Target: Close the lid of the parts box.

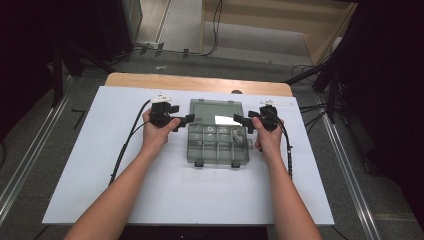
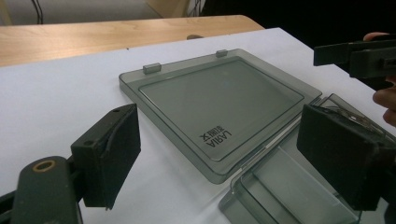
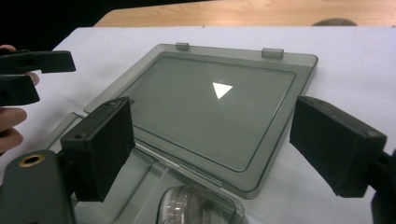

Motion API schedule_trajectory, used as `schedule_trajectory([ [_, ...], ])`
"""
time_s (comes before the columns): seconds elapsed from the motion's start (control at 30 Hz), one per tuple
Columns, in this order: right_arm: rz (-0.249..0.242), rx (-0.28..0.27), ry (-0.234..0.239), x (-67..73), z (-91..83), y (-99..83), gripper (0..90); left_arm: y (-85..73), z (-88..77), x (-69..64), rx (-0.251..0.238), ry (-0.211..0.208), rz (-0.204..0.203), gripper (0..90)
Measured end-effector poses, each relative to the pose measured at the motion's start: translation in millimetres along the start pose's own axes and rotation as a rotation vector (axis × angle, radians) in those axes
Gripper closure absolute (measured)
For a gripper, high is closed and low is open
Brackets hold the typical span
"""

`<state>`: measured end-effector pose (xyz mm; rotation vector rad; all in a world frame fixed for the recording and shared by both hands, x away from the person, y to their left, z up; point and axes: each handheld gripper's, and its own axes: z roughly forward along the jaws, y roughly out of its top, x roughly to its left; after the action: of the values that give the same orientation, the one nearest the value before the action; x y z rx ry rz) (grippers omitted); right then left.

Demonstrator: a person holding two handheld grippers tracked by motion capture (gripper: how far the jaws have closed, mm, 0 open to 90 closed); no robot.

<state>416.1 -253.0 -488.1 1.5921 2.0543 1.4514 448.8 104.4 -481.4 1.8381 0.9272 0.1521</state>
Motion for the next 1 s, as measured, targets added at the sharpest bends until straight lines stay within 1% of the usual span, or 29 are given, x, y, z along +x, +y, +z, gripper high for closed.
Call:
schedule_trajectory([
  [0.03, 0.004, 0.003, 0.002, -1.6, 1.0, 0.0, 11.9, 0.6, 1.5, 0.0, 0.006, 0.005, -0.007, 14.5],
  [0.1, 0.018, 0.003, 0.004, -3.2, 2.1, 0.2, 11.9, 1.1, 5.4, 0.4, 0.016, -0.004, -0.031, 16.7],
  [0.17, 0.039, 0.014, 0.006, -5.7, 4.9, 0.2, 14.5, 0.8, 9.4, 0.6, 0.031, 0.004, -0.048, 19.2],
  [0.2, 0.049, 0.023, 0.007, -6.7, 6.0, 0.2, 17.2, 0.7, 11.1, 0.9, 0.037, 0.006, -0.055, 20.8],
  [0.23, 0.053, 0.023, -0.004, -7.4, 7.3, -0.3, 21.9, 0.4, 12.9, 0.5, 0.040, 0.009, -0.061, 22.0],
  [0.3, 0.056, 0.035, -0.025, -9.6, 9.8, -1.3, 26.8, 0.1, 15.8, -0.1, 0.052, 0.015, -0.072, 25.3],
  [0.33, 0.066, 0.042, -0.024, -11.1, 11.5, -1.8, 28.7, -0.1, 16.9, -0.4, 0.057, 0.019, -0.070, 27.2],
  [0.4, 0.079, 0.058, -0.026, -13.7, 14.0, -2.8, 34.6, -0.6, 19.5, -0.6, 0.066, 0.028, -0.092, 32.3],
  [0.47, 0.100, 0.072, -0.026, -15.8, 16.0, -3.4, 37.4, -0.7, 21.8, -0.3, 0.076, 0.032, -0.104, 35.9],
  [0.5, 0.101, 0.077, -0.027, -16.7, 16.8, -3.8, 38.8, -0.9, 23.1, -0.5, 0.079, 0.034, -0.114, 37.8],
  [0.67, 0.119, 0.108, -0.034, -20.4, 22.9, -7.7, 41.1, -2.3, 30.5, -1.8, 0.096, 0.043, -0.128, 39.7],
  [0.73, 0.123, 0.114, -0.032, -22.0, 24.7, -8.9, 41.3, -3.3, 33.8, -2.2, 0.107, 0.057, -0.132, 39.5],
  [0.8, 0.131, 0.121, -0.029, -23.5, 26.2, -9.7, 41.4, -4.6, 35.9, -0.6, 0.110, 0.061, -0.144, 39.5],
  [0.83, 0.131, 0.123, -0.027, -24.3, 27.0, -10.1, 41.4, -5.5, 37.3, 0.4, 0.108, 0.061, -0.161, 39.5],
  [0.9, 0.136, 0.128, -0.025, -25.7, 28.8, -11.5, 41.4, -6.5, 38.9, 1.3, 0.115, 0.065, -0.168, 39.3],
  [0.97, 0.165, 0.117, 0.001, -29.2, 28.7, -12.1, 41.4, -7.5, 41.1, 1.4, 0.132, 0.076, -0.161, 39.4],
  [1.0, 0.169, 0.114, 0.006, -30.4, 28.8, -12.1, 41.4, -8.2, 42.2, 2.0, 0.139, 0.077, -0.167, 39.3],
])
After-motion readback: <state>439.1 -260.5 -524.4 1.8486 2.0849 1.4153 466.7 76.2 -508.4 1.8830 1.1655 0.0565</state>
